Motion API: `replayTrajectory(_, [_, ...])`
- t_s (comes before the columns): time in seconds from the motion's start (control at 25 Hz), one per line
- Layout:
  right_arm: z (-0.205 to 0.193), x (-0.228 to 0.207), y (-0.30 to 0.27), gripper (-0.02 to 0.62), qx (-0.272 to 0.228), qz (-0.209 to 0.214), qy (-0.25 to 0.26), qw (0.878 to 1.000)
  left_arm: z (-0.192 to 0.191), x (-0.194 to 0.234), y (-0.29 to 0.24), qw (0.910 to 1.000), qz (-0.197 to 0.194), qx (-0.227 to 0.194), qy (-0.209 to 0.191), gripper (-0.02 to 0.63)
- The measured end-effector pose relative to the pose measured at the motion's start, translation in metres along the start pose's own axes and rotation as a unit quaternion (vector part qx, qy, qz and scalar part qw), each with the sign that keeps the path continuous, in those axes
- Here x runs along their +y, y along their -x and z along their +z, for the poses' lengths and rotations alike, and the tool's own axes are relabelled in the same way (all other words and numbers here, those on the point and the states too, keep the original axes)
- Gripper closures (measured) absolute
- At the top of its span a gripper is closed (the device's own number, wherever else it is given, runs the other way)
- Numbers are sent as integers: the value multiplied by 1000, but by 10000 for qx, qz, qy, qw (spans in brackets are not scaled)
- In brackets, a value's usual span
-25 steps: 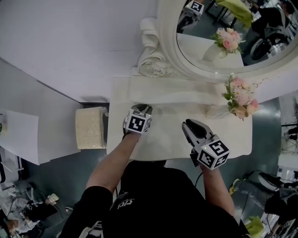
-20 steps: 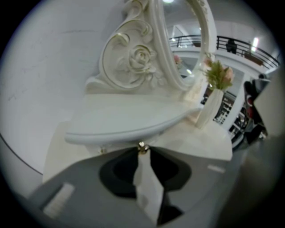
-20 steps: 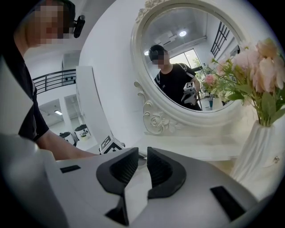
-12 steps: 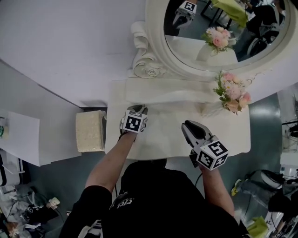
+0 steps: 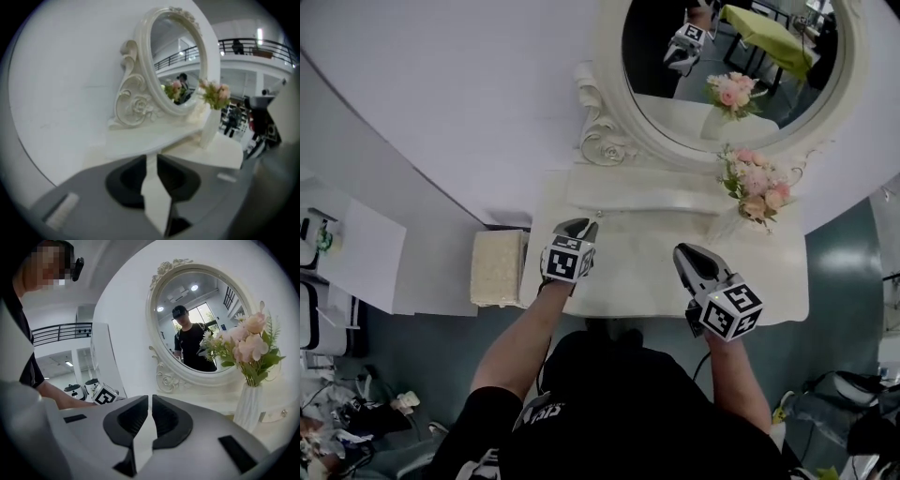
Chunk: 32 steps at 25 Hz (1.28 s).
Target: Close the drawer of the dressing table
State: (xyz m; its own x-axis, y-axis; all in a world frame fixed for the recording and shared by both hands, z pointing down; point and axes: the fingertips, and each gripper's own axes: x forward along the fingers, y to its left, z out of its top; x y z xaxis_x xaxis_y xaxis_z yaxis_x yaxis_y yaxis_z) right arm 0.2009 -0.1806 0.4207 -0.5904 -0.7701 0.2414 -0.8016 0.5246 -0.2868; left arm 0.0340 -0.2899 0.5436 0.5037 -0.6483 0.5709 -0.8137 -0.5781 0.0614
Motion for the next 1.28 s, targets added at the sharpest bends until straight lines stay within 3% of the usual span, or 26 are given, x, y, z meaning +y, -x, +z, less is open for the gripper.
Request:
replayTrajectory(0.16, [13, 5, 1, 589, -189, 172, 98, 9996, 27, -10, 42, 9986, 102, -470, 197, 546])
replayTrajectory(0.52, [41, 15, -13, 601, -745, 125, 92, 9971, 84, -8, 99, 9920, 6, -1251, 162, 569])
replayTrajectory(0.96, [78, 56, -41, 602, -1157, 301, 262, 9925, 122, 29, 141, 9855, -196, -1681, -103, 575])
replayTrajectory(1.28, [95, 71, -34, 603, -964, 227, 933, 9907, 130, 37, 144, 9828, -277, -1825, 79, 577])
